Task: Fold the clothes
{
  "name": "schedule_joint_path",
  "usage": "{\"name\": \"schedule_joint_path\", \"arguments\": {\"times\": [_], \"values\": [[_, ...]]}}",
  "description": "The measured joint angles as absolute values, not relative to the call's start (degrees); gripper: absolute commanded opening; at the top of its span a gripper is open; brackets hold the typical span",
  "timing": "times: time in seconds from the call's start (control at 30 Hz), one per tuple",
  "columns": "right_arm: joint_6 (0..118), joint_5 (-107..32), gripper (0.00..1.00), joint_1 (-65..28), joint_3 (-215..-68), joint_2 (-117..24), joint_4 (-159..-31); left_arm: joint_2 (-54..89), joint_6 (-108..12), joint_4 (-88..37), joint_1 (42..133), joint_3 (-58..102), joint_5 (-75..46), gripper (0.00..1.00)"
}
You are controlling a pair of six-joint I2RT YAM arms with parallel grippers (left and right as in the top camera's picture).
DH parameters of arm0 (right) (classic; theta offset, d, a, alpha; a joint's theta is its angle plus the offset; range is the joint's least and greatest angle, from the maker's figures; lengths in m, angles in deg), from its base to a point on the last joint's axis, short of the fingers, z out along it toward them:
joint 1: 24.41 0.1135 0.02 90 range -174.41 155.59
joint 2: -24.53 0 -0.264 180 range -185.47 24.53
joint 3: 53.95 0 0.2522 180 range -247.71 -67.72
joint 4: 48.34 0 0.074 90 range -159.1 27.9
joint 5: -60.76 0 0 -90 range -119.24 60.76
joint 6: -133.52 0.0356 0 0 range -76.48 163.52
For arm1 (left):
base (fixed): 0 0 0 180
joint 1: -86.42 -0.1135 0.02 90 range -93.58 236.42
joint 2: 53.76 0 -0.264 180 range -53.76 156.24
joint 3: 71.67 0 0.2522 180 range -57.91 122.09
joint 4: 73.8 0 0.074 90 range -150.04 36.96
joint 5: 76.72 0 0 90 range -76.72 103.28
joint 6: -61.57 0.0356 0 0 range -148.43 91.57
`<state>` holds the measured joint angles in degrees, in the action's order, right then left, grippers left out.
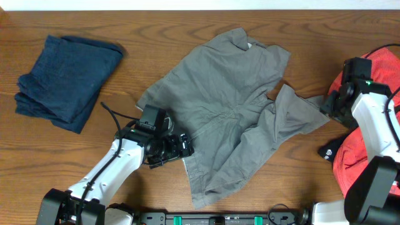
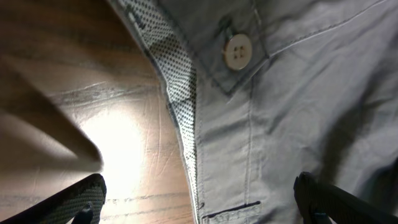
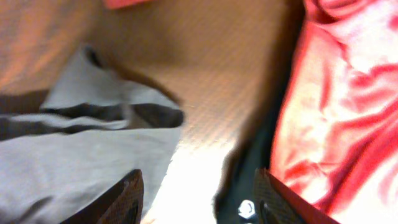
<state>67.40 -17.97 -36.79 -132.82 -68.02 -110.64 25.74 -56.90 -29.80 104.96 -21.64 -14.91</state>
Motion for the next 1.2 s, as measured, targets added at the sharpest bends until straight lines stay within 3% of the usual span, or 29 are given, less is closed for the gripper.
{"name": "schedule_joint_path", "arguments": {"times": [0.27, 0.4, 0.7, 0.77, 0.87, 0.9, 1.13, 1.2], "values": [[44.8, -41.29, 0.72, -35.4, -132.93, -65.92, -99.1, 25.74, -58.71, -44.29, 104.96, -21.9, -15.5, 0.98], [40.17, -45.6, 0.75, -33.82, -132.93, -68.11, -99.05, 25.76, -60.42, -51.7, 104.98, -21.88, -15.67, 0.98], [36.84, -50.74, 0.76, -29.76, -132.9, -74.47, -99.03, 32.45, -61.51, -52.75, 104.96, -21.88, -14.36, 0.98], [36.58, -50.17, 0.62, -29.39, -132.9, -74.6, -98.99, 33.79, -61.64, -53.03, 104.85, -21.0, -14.6, 0.98], [36.82, -47.04, 0.13, -29.32, -132.9, -74.6, -99.01, 35.38, -61.66, -53.32, 104.85, -19.76, -15.08, 0.98], [37.24, -45.56, 0.01, -29.32, -132.9, -74.6, -99.14, 35.82, -61.68, -53.36, 104.85, -19.43, -15.28, 0.98], [49.04, -27.39, 0.01, -30.04, -132.93, -74.6, -103.05, 36.82, -61.68, -54.34, 104.59, -18.9, -15.87, 0.98], [54.83, -21.67, 0.05, -31.57, -132.9, -74.6, -106.64, 36.85, -61.79, -54.41, 104.13, -18.9, -16.11, 0.98]]}}
